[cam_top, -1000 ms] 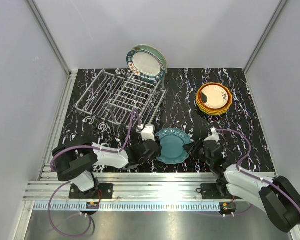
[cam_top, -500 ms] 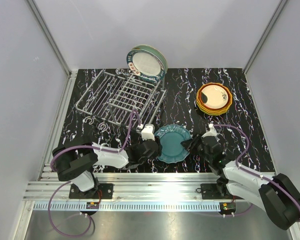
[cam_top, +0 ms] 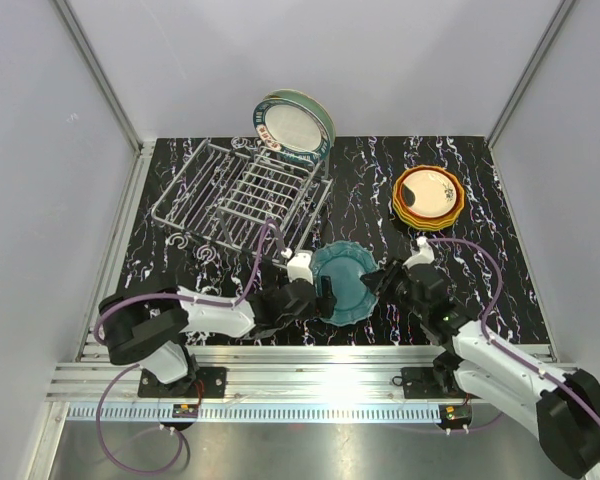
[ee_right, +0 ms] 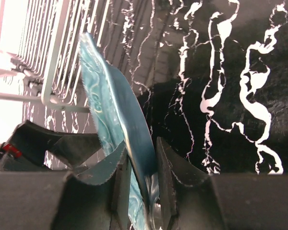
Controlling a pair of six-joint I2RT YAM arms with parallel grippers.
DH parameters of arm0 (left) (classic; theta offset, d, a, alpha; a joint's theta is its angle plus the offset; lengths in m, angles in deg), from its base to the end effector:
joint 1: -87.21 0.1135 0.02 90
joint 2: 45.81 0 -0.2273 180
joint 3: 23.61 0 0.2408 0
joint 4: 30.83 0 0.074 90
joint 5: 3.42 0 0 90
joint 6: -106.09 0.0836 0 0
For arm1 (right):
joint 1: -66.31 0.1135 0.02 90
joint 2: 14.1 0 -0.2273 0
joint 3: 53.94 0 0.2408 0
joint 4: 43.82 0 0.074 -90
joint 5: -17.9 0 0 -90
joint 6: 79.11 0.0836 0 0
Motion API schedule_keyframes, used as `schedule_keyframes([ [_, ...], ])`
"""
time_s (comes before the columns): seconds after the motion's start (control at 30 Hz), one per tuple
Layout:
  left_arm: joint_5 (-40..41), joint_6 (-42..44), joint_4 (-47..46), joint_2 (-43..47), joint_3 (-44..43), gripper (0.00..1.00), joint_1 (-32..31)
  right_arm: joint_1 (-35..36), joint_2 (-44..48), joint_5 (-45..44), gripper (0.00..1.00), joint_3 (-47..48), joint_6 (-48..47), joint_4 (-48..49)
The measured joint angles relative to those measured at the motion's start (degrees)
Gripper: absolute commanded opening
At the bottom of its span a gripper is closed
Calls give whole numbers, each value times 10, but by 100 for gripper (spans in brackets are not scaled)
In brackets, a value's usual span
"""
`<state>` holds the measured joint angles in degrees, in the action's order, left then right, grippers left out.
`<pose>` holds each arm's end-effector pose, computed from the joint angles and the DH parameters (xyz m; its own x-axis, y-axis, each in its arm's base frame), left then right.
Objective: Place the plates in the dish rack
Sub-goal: Grab a plate with the right arm
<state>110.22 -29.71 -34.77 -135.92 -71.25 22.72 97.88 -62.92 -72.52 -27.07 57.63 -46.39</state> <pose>0.1663 -0.2706 0.0844 -0.6829 -0.0939 -0.7245 0.2899 0.8755 -0.3867 0.2023 0.1236 0.1292 -0.6194 0.4741 -0.6257 -0.0974 0.7445 0.6605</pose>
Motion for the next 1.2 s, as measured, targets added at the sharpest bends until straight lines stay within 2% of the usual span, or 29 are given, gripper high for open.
schedule_keyframes([
  [0.03, -11, 3, 1, 4, -1, 98, -3, 1, 11, 2, 0, 5, -7, -14],
  [0.07, -19, 6, 5, 9, -1, 99, -8, 2, 21, 5, 0, 6, -11, -23],
  [0.37, -72, 16, 86, 63, 0, 99, -33, 10, 77, 18, 0, 12, -27, -99],
  [0.63, -85, 40, 170, 199, -7, 99, -58, 14, 95, 9, 0, 82, -87, -156],
  [0.93, -58, 100, 262, 300, -84, 99, -60, 14, 70, -21, 0, 138, -151, -184],
  [1.2, -6, 132, 338, 312, -88, 99, -57, 14, 66, -16, 0, 158, -169, -190],
])
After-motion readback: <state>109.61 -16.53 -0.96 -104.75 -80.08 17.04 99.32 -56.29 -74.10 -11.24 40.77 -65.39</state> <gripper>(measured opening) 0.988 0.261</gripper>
